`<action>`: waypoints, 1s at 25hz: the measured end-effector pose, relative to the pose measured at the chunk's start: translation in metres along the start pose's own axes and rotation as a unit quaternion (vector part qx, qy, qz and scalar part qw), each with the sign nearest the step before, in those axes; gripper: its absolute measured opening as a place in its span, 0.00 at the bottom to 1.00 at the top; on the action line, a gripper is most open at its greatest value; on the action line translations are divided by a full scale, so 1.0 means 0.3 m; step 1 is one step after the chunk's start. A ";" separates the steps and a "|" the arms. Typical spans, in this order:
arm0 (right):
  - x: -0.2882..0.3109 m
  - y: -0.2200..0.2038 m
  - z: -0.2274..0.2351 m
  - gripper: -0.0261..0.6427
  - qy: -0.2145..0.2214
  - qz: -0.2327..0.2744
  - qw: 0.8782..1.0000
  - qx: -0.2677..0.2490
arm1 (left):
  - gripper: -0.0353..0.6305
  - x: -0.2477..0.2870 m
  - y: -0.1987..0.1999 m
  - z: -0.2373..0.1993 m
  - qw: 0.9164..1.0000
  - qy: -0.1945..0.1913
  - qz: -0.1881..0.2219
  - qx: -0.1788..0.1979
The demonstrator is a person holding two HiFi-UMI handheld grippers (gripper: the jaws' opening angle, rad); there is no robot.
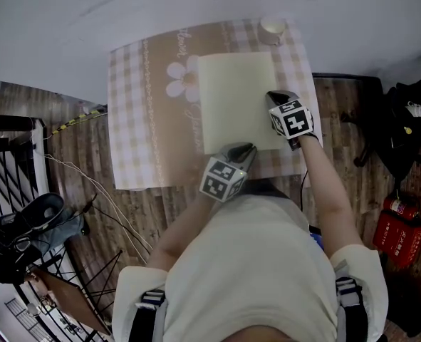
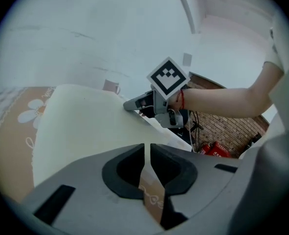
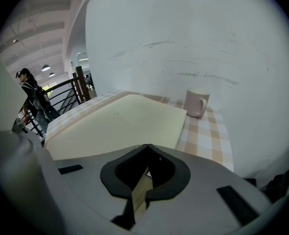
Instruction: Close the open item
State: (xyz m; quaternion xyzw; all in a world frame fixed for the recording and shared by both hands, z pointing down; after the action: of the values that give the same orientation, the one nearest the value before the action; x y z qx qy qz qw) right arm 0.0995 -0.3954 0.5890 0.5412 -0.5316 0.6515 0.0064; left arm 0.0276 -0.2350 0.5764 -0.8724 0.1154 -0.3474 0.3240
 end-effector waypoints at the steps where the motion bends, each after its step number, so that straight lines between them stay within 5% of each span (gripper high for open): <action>1: -0.001 0.000 0.000 0.04 -0.002 0.001 1.000 0.002 | 0.11 -0.005 0.001 -0.001 1.000 0.003 0.002 0.002; 13: -0.029 0.011 -0.029 0.04 -0.038 -0.011 0.998 -0.040 | 0.11 -0.115 0.022 -0.069 0.997 0.052 0.048 -0.016; 25: -0.156 -0.037 -0.270 0.04 -0.002 0.015 0.999 -0.034 | 0.11 -0.255 0.010 -0.115 0.989 0.095 0.103 -0.057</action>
State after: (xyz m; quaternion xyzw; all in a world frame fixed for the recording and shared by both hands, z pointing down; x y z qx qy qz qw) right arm 0.0688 -0.3074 0.5755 0.5338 -0.5616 0.6320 0.0146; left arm -0.0520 -0.2213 0.5527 -0.8359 0.2544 -0.3861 0.2958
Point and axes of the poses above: the fingertips, and each gripper's own axes: x forward along the fingers, z to its right, y out of its top, the point moved 2 cm from there along -x, backward along the fingers, and after that the axes turned 13 degrees about -x, right-handed, at the moved point
